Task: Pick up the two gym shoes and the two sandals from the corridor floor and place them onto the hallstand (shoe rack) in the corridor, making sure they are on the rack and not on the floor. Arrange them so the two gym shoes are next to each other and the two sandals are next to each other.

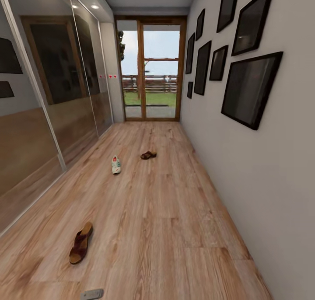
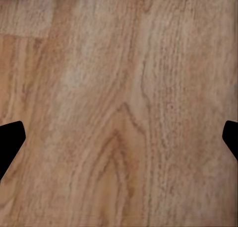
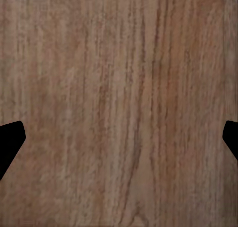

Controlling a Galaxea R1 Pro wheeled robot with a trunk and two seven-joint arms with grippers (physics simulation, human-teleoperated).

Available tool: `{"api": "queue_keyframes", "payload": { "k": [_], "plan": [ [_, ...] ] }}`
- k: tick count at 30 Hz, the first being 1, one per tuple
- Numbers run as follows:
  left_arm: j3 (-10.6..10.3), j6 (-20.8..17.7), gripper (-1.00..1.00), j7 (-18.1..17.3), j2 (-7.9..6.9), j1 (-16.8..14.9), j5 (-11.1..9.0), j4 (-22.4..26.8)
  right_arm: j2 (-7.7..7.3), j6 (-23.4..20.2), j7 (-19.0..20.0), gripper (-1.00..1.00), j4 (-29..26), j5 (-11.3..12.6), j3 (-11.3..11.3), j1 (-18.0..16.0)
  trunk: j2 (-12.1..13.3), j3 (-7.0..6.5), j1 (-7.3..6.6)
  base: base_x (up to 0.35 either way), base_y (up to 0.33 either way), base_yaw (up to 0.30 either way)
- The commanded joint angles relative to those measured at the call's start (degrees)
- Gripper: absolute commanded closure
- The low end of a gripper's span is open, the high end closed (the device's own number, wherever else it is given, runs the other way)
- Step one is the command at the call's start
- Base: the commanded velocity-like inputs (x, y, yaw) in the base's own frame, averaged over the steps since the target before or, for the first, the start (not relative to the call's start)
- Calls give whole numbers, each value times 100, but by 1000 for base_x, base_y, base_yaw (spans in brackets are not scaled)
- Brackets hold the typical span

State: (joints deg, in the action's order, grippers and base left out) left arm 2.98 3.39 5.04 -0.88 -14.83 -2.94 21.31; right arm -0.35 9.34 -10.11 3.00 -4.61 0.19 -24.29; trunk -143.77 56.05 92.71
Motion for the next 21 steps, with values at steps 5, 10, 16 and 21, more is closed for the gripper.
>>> {"api": "queue_keyframes", "payload": {
  "k": [5, 10, 16, 21],
  "plan": [
    [1, 20, -100, 6, 0, -3, -31, -4, 2, 33, -26, -100, 26, -49, -1, -8, -2, 5, 2, 348, -26, 0],
    [1, 21, -100, 6, -3, -3, -31, -4, 6, 34, -26, -100, 26, -49, -1, -6, -2, 5, 2, 349, -8, 0],
    [1, 19, -100, 6, -6, -3, -31, -4, 8, 37, -26, -100, 26, -49, -1, 3, -2, 5, 2, 350, -2, 0],
    [1, 21, -100, 6, -7, -3, -31, -4, 10, 36, -26, -100, 26, -49, -1, 15, -2, 5, 2, 350, 0, 0]
  ]
}}
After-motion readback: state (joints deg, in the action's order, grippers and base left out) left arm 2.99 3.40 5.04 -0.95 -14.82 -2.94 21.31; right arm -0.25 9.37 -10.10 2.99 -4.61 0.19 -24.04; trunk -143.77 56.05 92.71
